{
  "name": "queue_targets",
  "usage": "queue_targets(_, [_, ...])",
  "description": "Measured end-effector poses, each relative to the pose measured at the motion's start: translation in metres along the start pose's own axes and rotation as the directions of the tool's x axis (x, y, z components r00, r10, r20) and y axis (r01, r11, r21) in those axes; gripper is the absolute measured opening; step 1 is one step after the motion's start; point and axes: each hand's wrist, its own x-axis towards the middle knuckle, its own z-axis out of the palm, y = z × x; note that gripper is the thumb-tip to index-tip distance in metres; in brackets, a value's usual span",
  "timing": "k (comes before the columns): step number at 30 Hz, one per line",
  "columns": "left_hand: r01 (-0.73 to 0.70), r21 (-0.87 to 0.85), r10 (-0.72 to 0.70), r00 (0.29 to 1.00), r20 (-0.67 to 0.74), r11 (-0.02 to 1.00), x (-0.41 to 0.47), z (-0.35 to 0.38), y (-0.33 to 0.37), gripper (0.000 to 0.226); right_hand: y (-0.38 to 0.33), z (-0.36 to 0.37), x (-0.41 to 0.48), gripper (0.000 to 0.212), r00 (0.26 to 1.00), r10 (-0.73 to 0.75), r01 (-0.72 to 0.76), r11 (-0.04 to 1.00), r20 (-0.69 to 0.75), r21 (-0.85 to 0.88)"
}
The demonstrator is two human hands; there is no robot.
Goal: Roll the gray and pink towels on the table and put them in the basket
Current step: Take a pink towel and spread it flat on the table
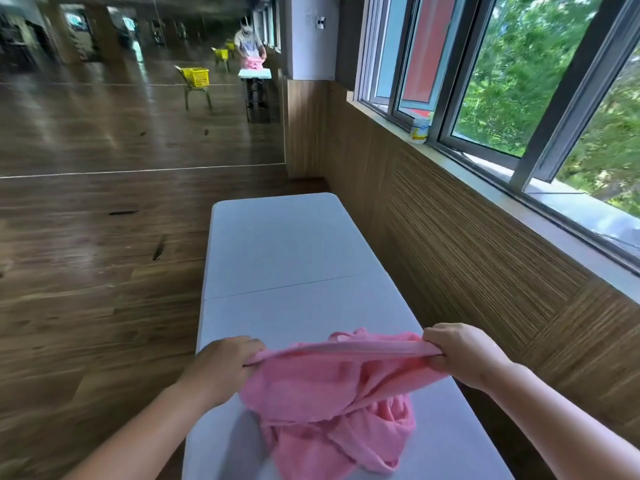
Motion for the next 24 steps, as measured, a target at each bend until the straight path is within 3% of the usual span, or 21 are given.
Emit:
queue_targets(6, [0.341, -0.051, -0.343, 0.939, -0.033, 0.939, 0.001, 0.036, 0.005, 0.021, 0.005, 0.026, 0.038, 0.022, 0.979, -0.003, 0.006, 1.000, 0.202, -0.013])
queue_targets(9, [0.494, -0.232, -0.523, 0.848, -0.085, 0.838, -0.003, 0.042, 0.008, 0.021, 0.027, 0.038, 0.055, 0.021, 0.973, -0.007, -0.050, 0.970, 0.232, 0.238])
queue_targets(11, [0.516, -0.351, -0.589, 0.796, -0.142, 0.782, -0.008, 0.038, 0.010, 0.021, 0.043, 0.035, 0.065, 0.018, 0.988, 0.005, -0.081, 0.864, 0.152, 0.497])
queue_targets(14, [0.544, -0.489, -0.699, 0.682, -0.216, 0.682, -0.010, 0.029, 0.013, 0.032, 0.048, 0.012, 0.079, 0.025, 0.999, -0.001, -0.039, 0.577, 0.048, 0.816])
queue_targets(16, [0.541, -0.549, -0.744, 0.618, -0.255, 0.637, -0.008, 0.021, 0.020, 0.032, 0.045, -0.004, 0.091, 0.036, 0.999, -0.033, -0.027, 0.394, 0.043, 0.919])
queue_targets(18, [0.493, -0.601, -0.751, 0.586, -0.305, 0.629, -0.005, 0.011, 0.030, 0.030, 0.040, -0.016, 0.099, 0.052, 0.997, -0.077, -0.002, 0.300, 0.027, 0.954])
queue_targets(21, [0.382, -0.685, -0.742, 0.569, -0.355, 0.621, -0.003, -0.002, 0.039, 0.032, 0.038, -0.033, 0.102, 0.047, 0.993, -0.114, 0.036, 0.329, 0.002, 0.944])
queue_targets(24, [0.367, -0.718, -0.758, 0.557, -0.340, 0.592, -0.005, -0.010, 0.026, 0.028, 0.047, -0.046, 0.098, 0.025, 0.982, -0.186, 0.080, 0.590, 0.039, 0.803])
